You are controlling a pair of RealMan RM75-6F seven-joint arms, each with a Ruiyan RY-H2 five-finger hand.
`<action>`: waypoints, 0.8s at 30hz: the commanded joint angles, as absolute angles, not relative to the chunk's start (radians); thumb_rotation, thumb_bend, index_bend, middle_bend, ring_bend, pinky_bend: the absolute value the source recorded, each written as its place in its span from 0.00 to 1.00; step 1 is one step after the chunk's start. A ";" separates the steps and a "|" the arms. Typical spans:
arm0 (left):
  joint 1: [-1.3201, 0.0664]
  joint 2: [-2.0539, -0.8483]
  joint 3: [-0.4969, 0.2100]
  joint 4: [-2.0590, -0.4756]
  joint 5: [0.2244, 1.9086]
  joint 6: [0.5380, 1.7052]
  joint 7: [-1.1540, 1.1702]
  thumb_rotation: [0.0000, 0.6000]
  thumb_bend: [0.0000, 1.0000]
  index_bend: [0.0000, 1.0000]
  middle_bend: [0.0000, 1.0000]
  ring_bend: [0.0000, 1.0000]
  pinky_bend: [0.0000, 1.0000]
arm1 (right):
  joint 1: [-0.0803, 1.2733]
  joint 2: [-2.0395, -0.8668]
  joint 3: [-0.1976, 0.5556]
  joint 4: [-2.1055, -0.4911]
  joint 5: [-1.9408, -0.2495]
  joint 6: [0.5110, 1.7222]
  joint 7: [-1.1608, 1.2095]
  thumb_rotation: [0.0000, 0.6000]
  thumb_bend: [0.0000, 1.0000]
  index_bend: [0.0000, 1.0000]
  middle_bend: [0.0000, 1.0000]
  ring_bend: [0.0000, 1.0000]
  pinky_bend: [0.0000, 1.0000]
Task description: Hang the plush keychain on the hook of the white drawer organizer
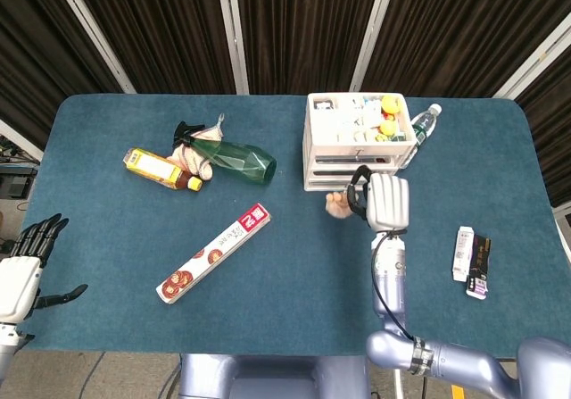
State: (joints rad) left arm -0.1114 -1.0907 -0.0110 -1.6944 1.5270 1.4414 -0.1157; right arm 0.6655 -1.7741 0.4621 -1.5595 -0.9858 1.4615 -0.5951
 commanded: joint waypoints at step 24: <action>-0.108 -1.088 -0.010 -1.697 1.527 1.445 -0.121 1.00 0.08 0.02 0.00 0.00 0.00 | 0.739 -1.830 0.544 -1.362 -0.982 1.466 -0.543 1.00 0.40 0.74 1.00 0.98 0.84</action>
State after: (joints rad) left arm -0.1076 -1.0875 -0.0095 -1.6967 1.5271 1.4454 -0.1208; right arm 0.7402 -1.8297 0.5462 -1.3634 -0.9814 1.4653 -0.5448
